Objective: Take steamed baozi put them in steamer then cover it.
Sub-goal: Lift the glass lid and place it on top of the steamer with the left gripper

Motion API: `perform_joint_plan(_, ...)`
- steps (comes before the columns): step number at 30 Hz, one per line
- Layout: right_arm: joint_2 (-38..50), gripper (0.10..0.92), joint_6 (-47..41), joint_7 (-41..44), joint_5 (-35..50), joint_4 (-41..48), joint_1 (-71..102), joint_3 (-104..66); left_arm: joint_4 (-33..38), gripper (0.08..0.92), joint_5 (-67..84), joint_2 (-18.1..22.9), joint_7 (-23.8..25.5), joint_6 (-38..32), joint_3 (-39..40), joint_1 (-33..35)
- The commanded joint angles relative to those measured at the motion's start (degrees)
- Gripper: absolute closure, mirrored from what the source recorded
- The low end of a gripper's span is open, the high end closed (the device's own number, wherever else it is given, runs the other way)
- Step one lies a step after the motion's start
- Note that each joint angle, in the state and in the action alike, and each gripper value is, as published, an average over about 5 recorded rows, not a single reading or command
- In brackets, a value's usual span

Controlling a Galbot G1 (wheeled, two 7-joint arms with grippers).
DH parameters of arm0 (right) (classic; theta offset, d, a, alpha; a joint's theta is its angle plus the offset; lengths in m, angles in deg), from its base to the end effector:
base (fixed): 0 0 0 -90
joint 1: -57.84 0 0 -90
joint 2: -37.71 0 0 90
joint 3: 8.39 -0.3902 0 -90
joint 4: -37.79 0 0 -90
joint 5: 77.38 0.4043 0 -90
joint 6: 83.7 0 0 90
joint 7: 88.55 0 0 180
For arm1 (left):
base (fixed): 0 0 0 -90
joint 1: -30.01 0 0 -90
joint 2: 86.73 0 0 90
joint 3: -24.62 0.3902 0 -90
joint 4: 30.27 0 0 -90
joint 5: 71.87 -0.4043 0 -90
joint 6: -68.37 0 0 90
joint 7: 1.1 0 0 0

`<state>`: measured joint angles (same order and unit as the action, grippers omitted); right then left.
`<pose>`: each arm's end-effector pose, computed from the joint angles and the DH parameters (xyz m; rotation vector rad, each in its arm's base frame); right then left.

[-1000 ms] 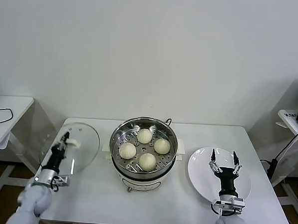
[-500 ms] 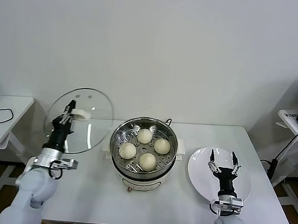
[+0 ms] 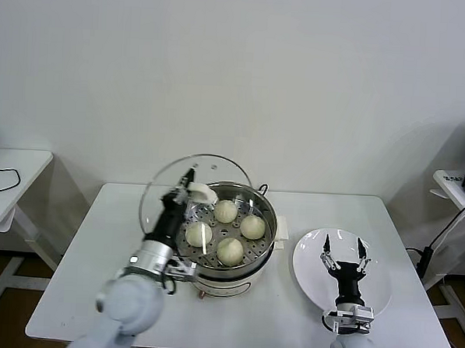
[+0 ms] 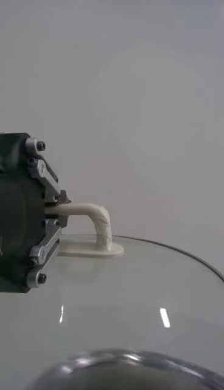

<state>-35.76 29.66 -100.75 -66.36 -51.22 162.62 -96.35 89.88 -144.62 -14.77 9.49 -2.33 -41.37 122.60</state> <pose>0.2924 -0.0992 -0.4752 0.2290 2.9989 -0.1018 0.3090 -0.0773 -0.2362 0.1109 2.1893 1.9011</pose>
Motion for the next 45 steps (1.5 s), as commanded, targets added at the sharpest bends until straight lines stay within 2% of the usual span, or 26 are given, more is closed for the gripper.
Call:
perform_joint_plan(1, -0.7, 0.203, -0.3, 0.1, -0.4, 1.6, -0.6, 0.1, -6.4, 0.807, -13.9, 8.5, 10.2, 7.2, 10.7, -3.0)
perform_joint_plan(18, -0.9, 0.203, -0.1, 0.2, -0.9, 2.7, -1.2, 0.0, -13.9, 0.807, -15.1, 11.1, 9.1, 7.6, 8.9, -4.6)
perform_joint_plan(45, -1.0, 0.203, 0.4, 0.3, -0.9, 2.9, -0.9, -0.4, -15.7, 0.807, -17.2, 11.9, 8.7, 6.5, 8.0, -5.4)
